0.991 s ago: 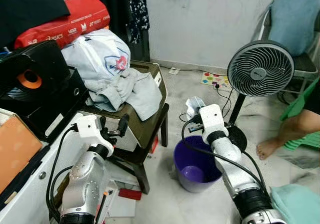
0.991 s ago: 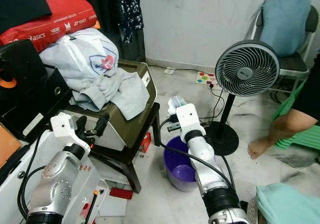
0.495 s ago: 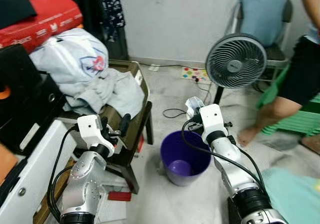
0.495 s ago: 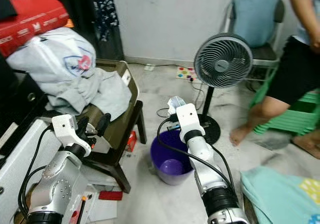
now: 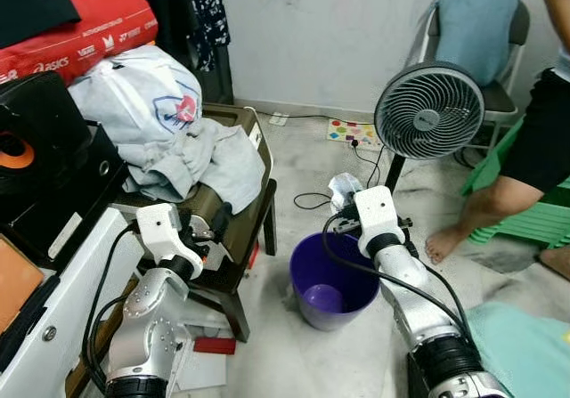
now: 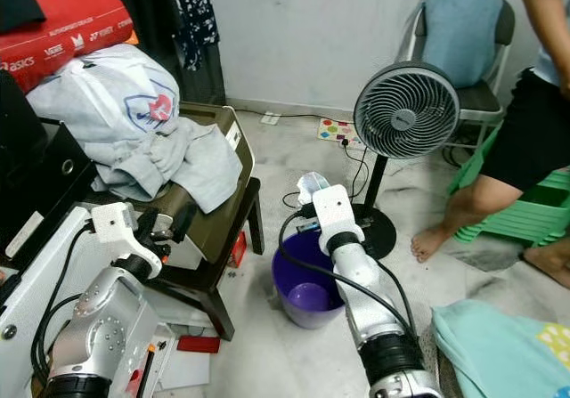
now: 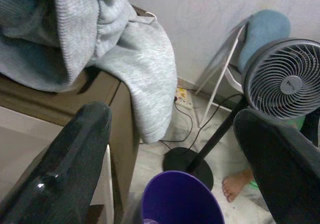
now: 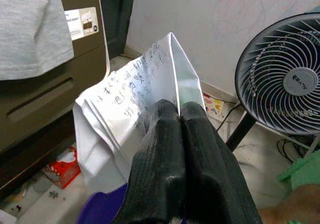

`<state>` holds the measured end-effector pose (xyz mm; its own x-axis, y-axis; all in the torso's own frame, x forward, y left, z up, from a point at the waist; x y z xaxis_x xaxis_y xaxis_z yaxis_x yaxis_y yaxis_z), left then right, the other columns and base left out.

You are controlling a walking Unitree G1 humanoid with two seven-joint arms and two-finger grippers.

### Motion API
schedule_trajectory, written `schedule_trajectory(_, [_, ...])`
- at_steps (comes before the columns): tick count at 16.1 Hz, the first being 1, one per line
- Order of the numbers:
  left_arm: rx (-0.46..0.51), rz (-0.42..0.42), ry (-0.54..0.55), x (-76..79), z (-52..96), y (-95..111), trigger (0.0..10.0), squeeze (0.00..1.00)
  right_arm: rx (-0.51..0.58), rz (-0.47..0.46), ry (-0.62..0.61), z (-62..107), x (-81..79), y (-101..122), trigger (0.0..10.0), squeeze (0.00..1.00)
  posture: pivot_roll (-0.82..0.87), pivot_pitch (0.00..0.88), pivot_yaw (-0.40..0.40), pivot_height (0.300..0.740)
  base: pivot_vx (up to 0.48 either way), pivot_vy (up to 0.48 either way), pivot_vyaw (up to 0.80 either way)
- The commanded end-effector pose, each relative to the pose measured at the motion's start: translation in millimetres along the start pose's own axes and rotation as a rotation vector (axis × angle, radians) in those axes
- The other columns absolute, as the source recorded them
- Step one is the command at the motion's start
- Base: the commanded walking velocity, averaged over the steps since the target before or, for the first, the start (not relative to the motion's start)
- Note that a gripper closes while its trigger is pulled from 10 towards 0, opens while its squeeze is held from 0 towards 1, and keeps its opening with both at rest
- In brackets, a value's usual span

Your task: Clean up the room

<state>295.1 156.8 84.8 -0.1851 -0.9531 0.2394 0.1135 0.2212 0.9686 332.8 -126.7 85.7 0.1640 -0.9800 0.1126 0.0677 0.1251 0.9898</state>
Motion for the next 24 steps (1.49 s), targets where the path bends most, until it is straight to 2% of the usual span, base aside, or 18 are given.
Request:
schedule_trajectory(1, [0.014, -0.010, -0.013, 2.0, 0.2, 3.2, 10.0, 0.00, -0.004, 0.002, 0.005, -0.7, 0.1, -0.1, 10.0, 0.00, -0.17, 0.000, 0.034, 0.740, 0.000, -0.420, 0.00])
schedule_trajectory(8, [0.010, -0.016, -0.012, 2.6, -0.6, 2.5, 10.0, 0.00, -0.004, 0.006, 0.004, -0.8, 0.5, -0.2, 10.0, 0.00, -0.18, 0.000, 0.033, 0.740, 0.000, -0.473, 0.00])
schedule_trajectory(18, [0.005, -0.016, 0.045, -3.6, -1.0, 1.1, 10.0, 0.00, -0.001, 0.015, 0.011, -0.4, -1.6, -1.1, 10.0, 0.00, -0.17, 0.000, 0.037, 0.740, 0.000, 0.000, 0.00])
schedule_trajectory(24, [-0.005, -0.004, 0.046, -4.0, -1.2, -0.6, 10.0, 0.00, -0.002, 0.018, 0.019, -0.2, -2.9, -2.0, 10.0, 0.00, -0.17, 0.000, 0.032, 0.740, 0.000, 0.000, 0.38])
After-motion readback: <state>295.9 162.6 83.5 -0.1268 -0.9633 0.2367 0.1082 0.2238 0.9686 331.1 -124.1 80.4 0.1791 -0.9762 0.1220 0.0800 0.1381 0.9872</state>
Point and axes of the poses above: a point about 5 cm out from each wrist's last joint towards the gripper, its own z axis pointing back from the gripper into the wrist, its own y axis along the axis of the wrist's last joint, x = y × z, the point moved 1 cm from there along -z, pointing out of the wrist towards the gripper, and after that the axes turned 9 degrees about -z, right-handed, at the moved point
